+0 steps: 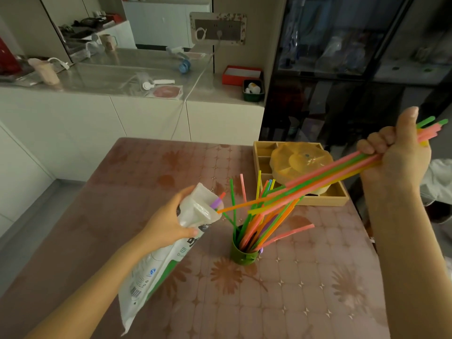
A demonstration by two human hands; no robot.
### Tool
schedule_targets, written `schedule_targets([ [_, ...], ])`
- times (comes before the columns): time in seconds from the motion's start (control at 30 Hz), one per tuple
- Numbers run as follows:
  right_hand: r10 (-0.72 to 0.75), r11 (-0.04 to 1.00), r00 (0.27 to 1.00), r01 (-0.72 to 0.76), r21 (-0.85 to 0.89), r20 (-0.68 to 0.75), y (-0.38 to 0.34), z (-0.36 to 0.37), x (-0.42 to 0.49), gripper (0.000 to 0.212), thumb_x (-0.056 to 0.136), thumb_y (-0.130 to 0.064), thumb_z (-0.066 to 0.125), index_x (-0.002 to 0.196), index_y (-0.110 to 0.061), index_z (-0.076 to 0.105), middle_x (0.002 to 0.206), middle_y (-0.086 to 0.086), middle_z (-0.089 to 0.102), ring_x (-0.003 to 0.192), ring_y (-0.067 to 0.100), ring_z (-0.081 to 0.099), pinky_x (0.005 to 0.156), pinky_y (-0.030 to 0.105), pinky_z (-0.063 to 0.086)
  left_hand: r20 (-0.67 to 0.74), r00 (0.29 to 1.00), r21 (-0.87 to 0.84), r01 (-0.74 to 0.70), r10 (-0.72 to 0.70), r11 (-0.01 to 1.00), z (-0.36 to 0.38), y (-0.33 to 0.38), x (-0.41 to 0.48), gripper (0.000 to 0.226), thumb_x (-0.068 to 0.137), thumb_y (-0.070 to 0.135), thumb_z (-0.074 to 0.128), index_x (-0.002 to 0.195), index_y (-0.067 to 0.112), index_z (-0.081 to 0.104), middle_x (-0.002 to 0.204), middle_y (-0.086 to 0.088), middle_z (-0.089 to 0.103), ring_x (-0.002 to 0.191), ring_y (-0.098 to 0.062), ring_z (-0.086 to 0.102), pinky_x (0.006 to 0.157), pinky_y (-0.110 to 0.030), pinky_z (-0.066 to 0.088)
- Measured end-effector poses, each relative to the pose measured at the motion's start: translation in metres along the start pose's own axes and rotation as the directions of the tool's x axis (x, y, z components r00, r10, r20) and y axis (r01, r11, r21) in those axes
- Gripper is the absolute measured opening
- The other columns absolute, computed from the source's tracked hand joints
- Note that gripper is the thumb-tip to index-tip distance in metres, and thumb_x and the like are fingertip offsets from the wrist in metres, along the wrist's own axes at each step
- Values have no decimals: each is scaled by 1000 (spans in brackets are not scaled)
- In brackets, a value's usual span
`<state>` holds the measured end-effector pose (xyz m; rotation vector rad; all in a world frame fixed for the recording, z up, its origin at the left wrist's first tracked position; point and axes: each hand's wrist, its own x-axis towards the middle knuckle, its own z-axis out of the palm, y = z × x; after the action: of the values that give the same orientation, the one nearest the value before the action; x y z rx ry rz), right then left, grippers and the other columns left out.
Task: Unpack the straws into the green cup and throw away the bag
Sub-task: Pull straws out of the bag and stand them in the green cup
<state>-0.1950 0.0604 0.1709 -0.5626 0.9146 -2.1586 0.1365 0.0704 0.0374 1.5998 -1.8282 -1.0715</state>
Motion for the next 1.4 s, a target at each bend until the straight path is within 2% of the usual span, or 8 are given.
schedule_targets([
  [0.2, 10, 987, 986, 17, -159, 164, 21, -6, -14, 33, 92, -32, 57, 68, -19, 39, 52, -5, 32, 44, 9, 29, 42, 23, 32, -41, 998, -17, 45, -46, 999, -9, -12, 3, 94, 50, 31, 77, 127, 53, 28, 114, 29, 51, 101, -8, 56, 85, -36, 50],
  [0.33, -2, 985, 989, 27, -170, 148, 22, -5, -12, 32, 92, -32, 58, 70, -19, 39, 53, -5, 33, 44, 9, 30, 43, 23, 33, -64, 996, -6, 62, -62, 998, -13, -21, 5, 97, 51, 29, 79, 133, 47, 29, 113, 26, 52, 100, -10, 57, 84, -38, 51],
  [0.5, -63, 972, 986, 96, -214, 154, 6, -1, 2, 33, 92, -34, 56, 67, -20, 39, 52, -7, 35, 44, 6, 31, 42, 21, 33, -127, 988, 71, 101, -91, 992, -20, -36, 12, 96, 62, 17, 83, 137, 38, 28, 113, 10, 55, 96, -18, 57, 79, -37, 49],
  [0.9, -55, 948, 970, 126, -293, 238, 10, 10, -1, 32, 93, -31, 56, 67, -20, 41, 50, -6, 34, 42, 8, 30, 41, 22, 31, -197, 969, 142, 179, -149, 974, -33, -59, 25, 97, 63, 16, 83, 139, 34, 25, 110, 7, 56, 91, -20, 58, 73, -36, 45],
  [1.07, -22, 930, 931, 153, -334, 365, 31, 27, -19, 26, 92, -25, 58, 69, -24, 46, 49, -7, 39, 40, 10, 34, 40, 23, 33, -172, 976, 131, 158, -135, 979, -24, -60, 23, 96, 63, 18, 83, 138, 36, 25, 112, 7, 57, 93, -20, 59, 77, -39, 49],
  [1.2, 4, 836, 883, 255, -487, 469, 55, 34, -40, 26, 92, -23, 57, 68, -30, 51, 50, -8, 47, 42, 11, 44, 41, 25, 41, -164, 978, 126, 148, -126, 981, -19, -57, 24, 97, 64, 18, 83, 139, 34, 24, 111, 6, 56, 93, -21, 59, 77, -40, 50],
  [1.27, 3, 793, 871, 296, -532, 490, 70, 33, -52, 22, 91, -22, 56, 71, -22, 50, 53, -5, 50, 45, 14, 48, 44, 29, 45, -158, 980, 121, 142, -123, 982, -16, -56, 24, 98, 64, 19, 82, 140, 34, 23, 111, 6, 56, 93, -21, 59, 77, -40, 51],
  [1.4, 5, 787, 891, 277, -551, 455, 106, 20, -69, 30, 89, -19, 60, 77, 5, 47, 64, 30, 46, 56, 43, 43, 51, 44, 44, -152, 983, 109, 122, -104, 987, -11, -52, 24, 97, 65, 17, 82, 140, 34, 22, 111, 6, 56, 91, -21, 59, 75, -37, 50],
])
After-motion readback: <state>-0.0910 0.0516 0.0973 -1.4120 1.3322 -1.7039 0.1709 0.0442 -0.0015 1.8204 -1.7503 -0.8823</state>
